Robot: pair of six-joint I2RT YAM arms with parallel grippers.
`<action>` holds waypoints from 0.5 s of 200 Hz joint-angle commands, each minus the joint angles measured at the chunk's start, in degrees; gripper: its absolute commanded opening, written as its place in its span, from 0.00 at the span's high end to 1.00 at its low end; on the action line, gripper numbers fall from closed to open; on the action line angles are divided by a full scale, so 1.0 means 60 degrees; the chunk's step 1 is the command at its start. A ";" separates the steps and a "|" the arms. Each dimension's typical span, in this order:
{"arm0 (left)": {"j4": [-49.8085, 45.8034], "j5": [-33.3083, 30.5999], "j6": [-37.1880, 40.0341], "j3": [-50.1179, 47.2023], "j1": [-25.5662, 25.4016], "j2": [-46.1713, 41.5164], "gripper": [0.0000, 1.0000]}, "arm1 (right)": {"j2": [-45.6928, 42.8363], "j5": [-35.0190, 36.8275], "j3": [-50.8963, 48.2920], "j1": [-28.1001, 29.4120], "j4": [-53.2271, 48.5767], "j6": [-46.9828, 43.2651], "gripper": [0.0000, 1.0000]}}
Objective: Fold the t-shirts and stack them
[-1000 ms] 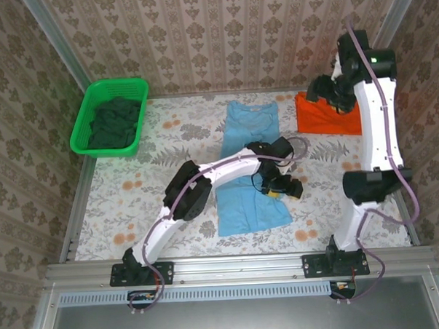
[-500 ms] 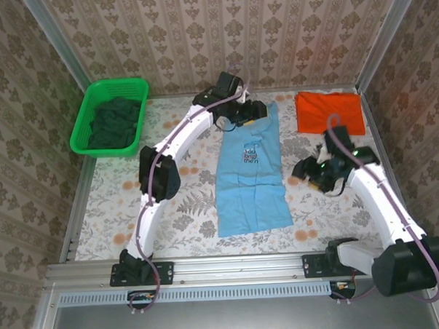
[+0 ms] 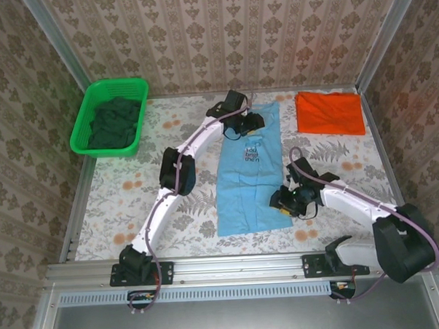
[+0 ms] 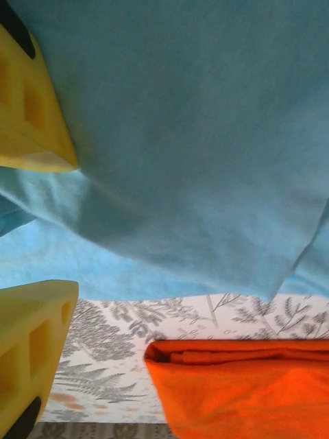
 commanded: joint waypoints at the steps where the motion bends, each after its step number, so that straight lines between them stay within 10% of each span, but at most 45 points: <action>1: 0.0024 -0.0731 -0.0741 -0.0015 0.0242 0.0571 0.54 | 0.0548 -0.0025 -0.0287 0.0084 0.0765 0.0380 0.58; 100: 0.0307 -0.2045 -0.1239 -0.0163 0.1306 0.0314 0.49 | 0.1556 -0.0356 -0.0382 0.0240 0.1395 0.0797 0.48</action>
